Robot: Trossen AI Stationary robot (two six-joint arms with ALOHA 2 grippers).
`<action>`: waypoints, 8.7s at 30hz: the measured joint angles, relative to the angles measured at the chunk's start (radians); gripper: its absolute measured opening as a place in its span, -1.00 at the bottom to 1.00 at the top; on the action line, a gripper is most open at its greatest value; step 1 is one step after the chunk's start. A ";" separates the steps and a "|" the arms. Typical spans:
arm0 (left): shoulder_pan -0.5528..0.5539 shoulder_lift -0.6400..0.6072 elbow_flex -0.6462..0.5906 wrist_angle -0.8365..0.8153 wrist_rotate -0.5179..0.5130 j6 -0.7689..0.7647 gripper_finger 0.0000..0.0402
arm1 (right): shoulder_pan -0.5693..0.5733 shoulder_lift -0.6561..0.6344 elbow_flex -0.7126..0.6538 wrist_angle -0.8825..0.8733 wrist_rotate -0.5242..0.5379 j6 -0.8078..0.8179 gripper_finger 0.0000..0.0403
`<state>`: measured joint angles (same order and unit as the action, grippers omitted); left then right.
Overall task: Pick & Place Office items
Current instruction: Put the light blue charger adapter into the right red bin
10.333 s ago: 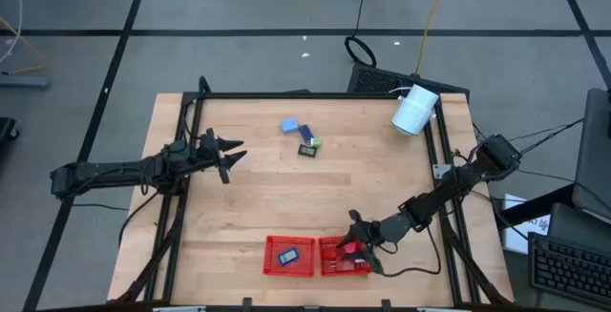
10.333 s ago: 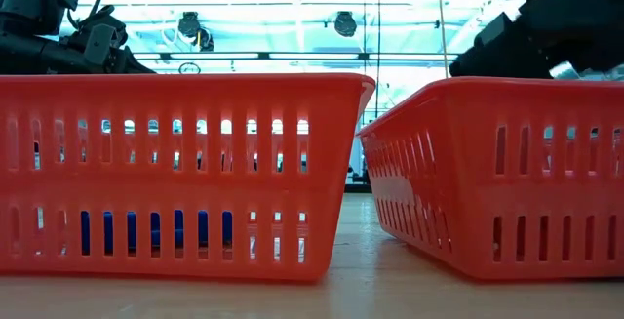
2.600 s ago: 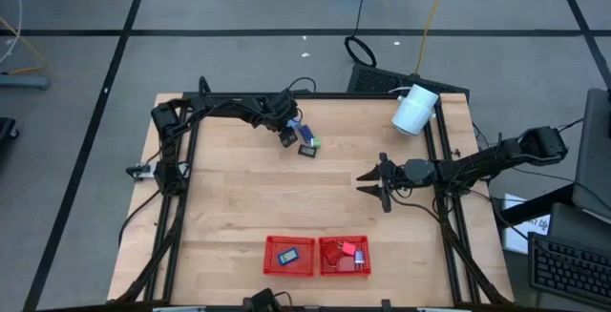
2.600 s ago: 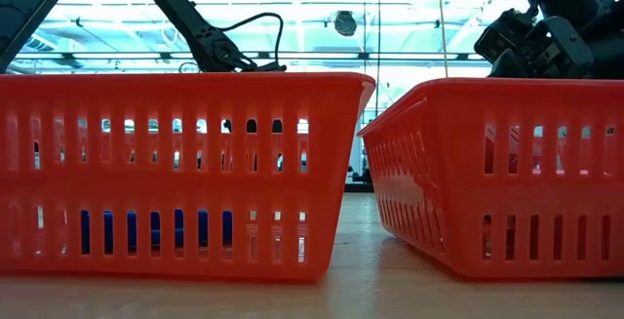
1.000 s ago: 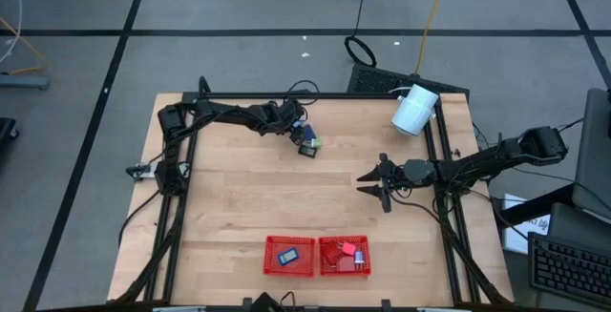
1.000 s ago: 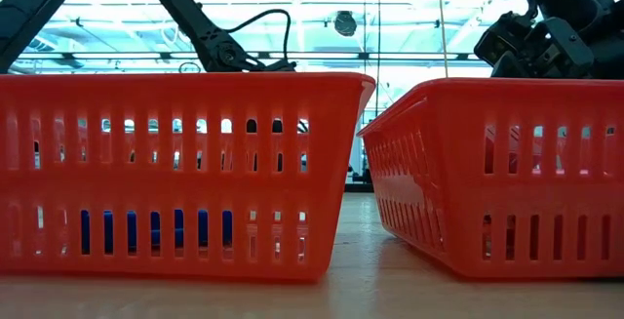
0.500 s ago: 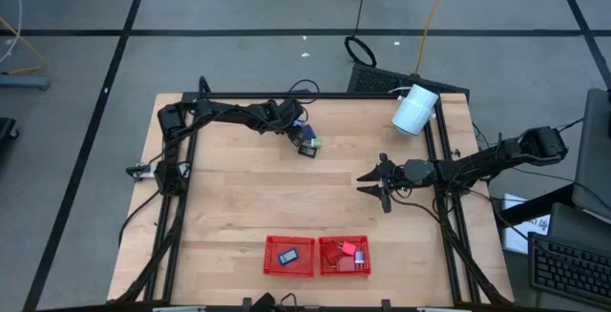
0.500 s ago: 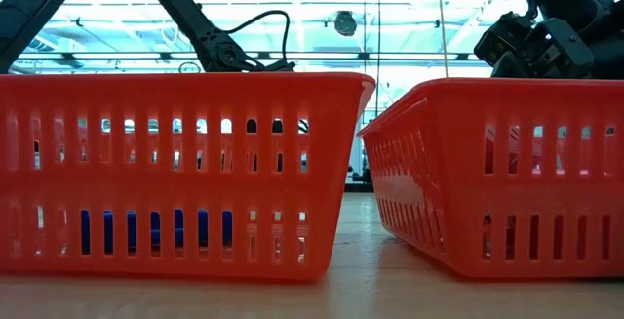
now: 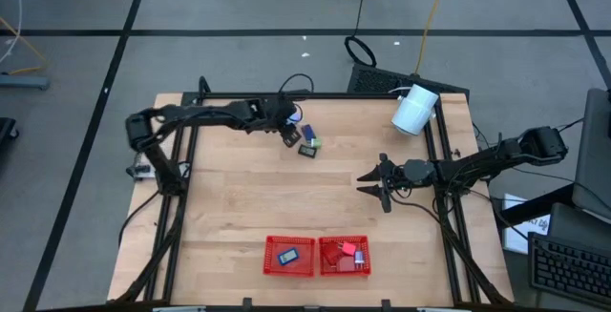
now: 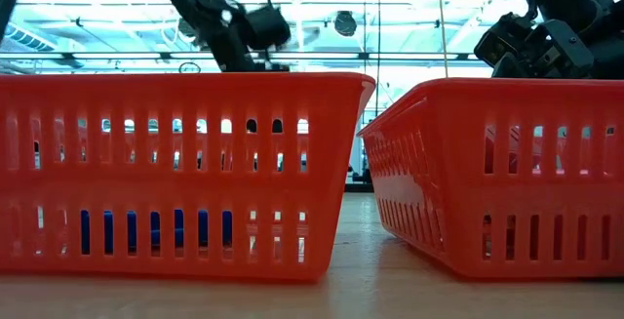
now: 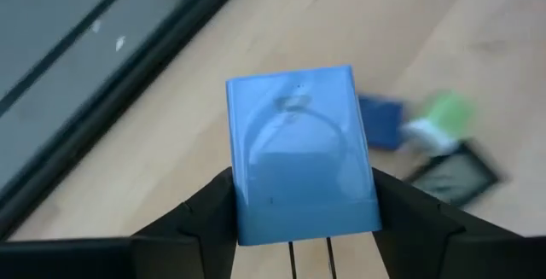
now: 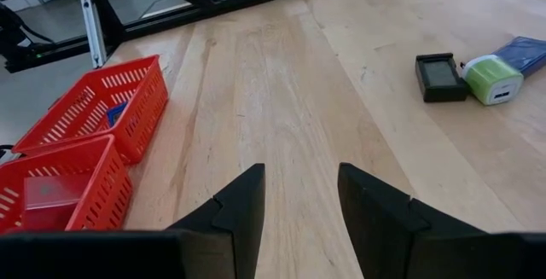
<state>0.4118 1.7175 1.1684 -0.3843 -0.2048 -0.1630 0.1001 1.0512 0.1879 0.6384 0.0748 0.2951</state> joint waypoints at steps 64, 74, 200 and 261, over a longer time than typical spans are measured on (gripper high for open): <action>-0.716 -0.235 -0.477 0.695 -0.319 0.238 0.11 | 0.118 0.117 0.000 0.330 0.003 0.000 -0.31; -0.747 0.025 -0.158 0.521 -0.468 0.454 0.12 | 0.118 0.184 0.033 0.351 0.053 0.118 -0.18; -0.848 0.218 0.142 0.387 -0.809 0.596 0.38 | 0.091 0.334 0.182 0.490 -0.174 0.145 -0.40; -0.663 -0.832 -0.719 0.823 -0.032 0.115 0.41 | 0.624 0.619 0.380 0.163 0.158 -0.008 -0.40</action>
<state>-0.2512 0.8852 0.4496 0.4385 -0.2371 -0.0475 0.7242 1.6706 0.5682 0.8012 0.2325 0.2867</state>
